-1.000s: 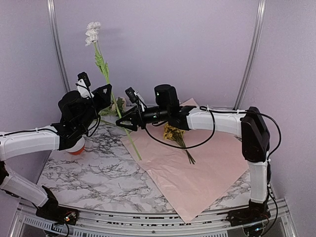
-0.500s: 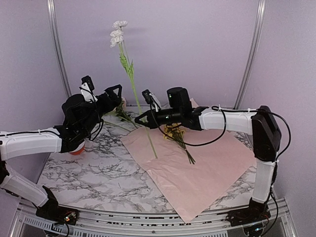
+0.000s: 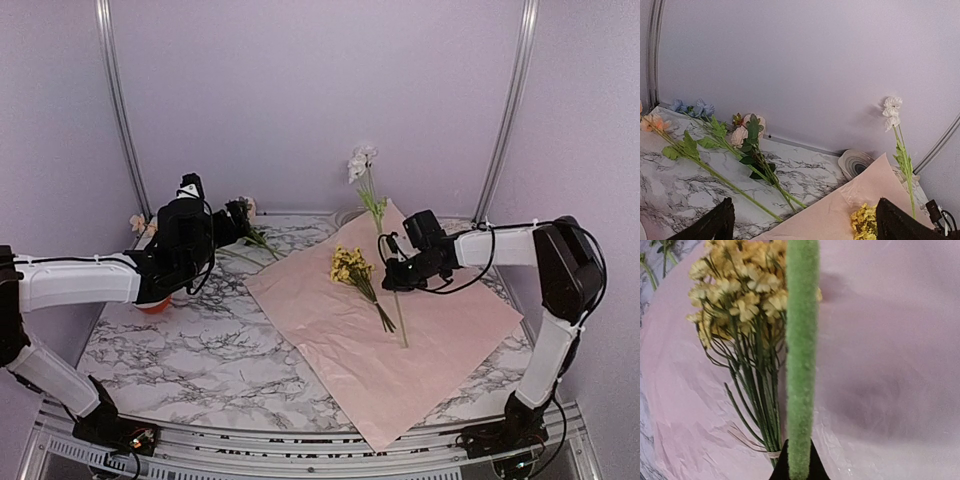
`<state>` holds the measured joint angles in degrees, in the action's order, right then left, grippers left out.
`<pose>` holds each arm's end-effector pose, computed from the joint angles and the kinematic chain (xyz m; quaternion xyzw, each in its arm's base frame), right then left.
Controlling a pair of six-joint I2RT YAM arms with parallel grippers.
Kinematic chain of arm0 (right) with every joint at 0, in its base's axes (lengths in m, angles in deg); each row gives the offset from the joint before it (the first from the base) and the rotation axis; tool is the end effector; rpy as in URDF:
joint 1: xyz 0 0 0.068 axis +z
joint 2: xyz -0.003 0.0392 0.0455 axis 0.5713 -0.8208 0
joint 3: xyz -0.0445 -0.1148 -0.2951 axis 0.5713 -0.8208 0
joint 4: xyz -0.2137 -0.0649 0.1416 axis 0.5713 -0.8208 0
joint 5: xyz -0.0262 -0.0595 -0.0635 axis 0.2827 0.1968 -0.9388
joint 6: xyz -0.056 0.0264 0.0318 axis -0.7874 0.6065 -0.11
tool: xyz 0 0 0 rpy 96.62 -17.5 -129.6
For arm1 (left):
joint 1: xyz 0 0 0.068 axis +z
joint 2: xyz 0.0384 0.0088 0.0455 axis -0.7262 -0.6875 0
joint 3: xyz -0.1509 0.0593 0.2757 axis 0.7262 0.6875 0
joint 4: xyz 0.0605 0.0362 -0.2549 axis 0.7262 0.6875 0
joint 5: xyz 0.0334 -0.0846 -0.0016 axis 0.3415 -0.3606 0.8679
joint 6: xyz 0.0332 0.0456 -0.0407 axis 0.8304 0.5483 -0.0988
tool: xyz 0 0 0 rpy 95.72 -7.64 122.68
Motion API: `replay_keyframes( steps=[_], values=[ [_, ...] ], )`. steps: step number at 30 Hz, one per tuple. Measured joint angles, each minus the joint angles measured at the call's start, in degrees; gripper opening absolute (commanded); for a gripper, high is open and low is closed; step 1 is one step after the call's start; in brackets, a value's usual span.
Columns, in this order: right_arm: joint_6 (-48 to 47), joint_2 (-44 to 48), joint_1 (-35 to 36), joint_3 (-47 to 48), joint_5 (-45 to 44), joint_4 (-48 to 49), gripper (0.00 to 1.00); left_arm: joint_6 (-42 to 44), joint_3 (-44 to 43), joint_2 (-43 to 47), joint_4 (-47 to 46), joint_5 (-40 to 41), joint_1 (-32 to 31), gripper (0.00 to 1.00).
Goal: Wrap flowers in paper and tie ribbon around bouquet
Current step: Place the fake flower on the flattened wrapping paper.
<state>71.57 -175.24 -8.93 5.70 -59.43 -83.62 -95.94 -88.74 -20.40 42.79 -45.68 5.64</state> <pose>0.3633 0.1896 0.2121 -0.0951 0.9390 0.2103 0.2550 0.2788 -0.2011 0.3343 -0.1092 0.7205 -0.1961 0.6562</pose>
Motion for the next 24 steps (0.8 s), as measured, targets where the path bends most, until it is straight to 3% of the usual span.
replay_keyframes(
  steps=[7, 8, 11, 13, 19, 24],
  values=[
    [2.43, -2.12, -0.07, -3.19, -2.01, -1.90, 0.00, 1.03, -1.27, -0.22, 1.92, 1.14, 0.00, 0.99],
    [2.67, -2.16, -0.07, -3.19, -1.99, -1.90, 0.03, 1.16, -1.31, -0.24, 2.19, 1.40, 0.00, 0.99],
    [3.67, -2.16, -0.07, -3.39, -1.97, -1.79, 0.28, 1.27, -1.46, -0.66, 2.95, 2.78, 0.00, 0.99],
    [4.00, -2.01, -0.07, -3.98, -1.99, -1.73, 0.37, 1.29, -2.21, -1.81, 3.87, 3.54, 0.00, 0.99],
    [4.17, -0.24, 0.11, -4.37, -4.20, -3.61, 0.39, 0.96, -10.45, -11.19, 11.17, 3.28, 1.97, 0.99],
    [3.69, 2.08, 1.20, -2.67, -7.58, -6.01, 0.39, -2.45, -23.34, -22.47, 22.29, 0.76, 8.90, 0.99]
  ],
)
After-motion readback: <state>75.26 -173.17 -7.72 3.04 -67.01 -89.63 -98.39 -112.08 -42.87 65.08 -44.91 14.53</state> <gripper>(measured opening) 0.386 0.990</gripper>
